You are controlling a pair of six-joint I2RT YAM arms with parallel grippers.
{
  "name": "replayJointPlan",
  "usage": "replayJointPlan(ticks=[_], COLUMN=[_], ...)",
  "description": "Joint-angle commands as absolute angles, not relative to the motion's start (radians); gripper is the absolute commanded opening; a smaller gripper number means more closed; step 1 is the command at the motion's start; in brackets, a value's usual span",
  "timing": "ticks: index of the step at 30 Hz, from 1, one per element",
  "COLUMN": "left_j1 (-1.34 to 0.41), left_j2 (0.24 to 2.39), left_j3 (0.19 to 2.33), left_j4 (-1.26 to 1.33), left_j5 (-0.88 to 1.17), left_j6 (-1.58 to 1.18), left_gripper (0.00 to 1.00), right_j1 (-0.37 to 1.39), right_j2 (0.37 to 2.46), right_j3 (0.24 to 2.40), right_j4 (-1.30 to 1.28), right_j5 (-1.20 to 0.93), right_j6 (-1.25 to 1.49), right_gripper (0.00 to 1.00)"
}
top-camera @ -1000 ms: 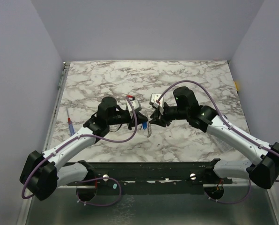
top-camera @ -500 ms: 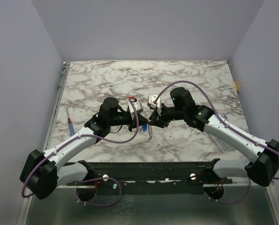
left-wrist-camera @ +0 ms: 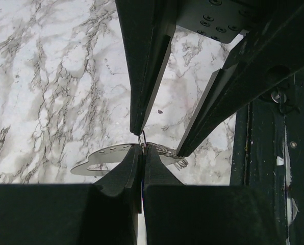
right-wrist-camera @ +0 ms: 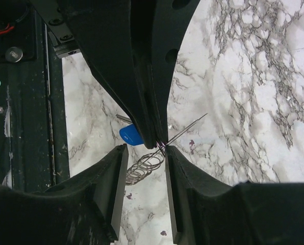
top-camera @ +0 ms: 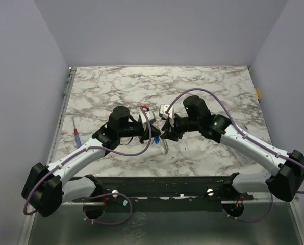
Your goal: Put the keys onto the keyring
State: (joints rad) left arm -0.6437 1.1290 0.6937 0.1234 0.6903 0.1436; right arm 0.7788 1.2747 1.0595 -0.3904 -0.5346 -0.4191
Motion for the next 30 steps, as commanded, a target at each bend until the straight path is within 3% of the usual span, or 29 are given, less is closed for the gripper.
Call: replayJointPlan(ticks=[1,17,23,30], left_j1=[-0.655,-0.658,-0.661,-0.662], left_j2=[1.114,1.087,1.080,1.080], left_j3=[0.727,0.720,0.717,0.719], left_j4=[0.157,0.160,0.160,0.160], left_j5=[0.709,0.741,0.733,0.752], left_j6=[0.160,0.179,0.179,0.178], left_gripper=[0.00,0.00,0.00,0.00], right_j1=[0.793,0.795,0.794,0.793], right_j2=[1.294,1.234,1.078,1.062], right_j3=[1.075,0.998,0.886,0.874], right_j4=[-0.373,-0.298,-0.166,-0.142], right_j5=[-0.534,-0.507,-0.439,-0.425], right_j6=[-0.421,-0.432,-0.423,-0.420], right_gripper=[0.45,0.46,0.56,0.59])
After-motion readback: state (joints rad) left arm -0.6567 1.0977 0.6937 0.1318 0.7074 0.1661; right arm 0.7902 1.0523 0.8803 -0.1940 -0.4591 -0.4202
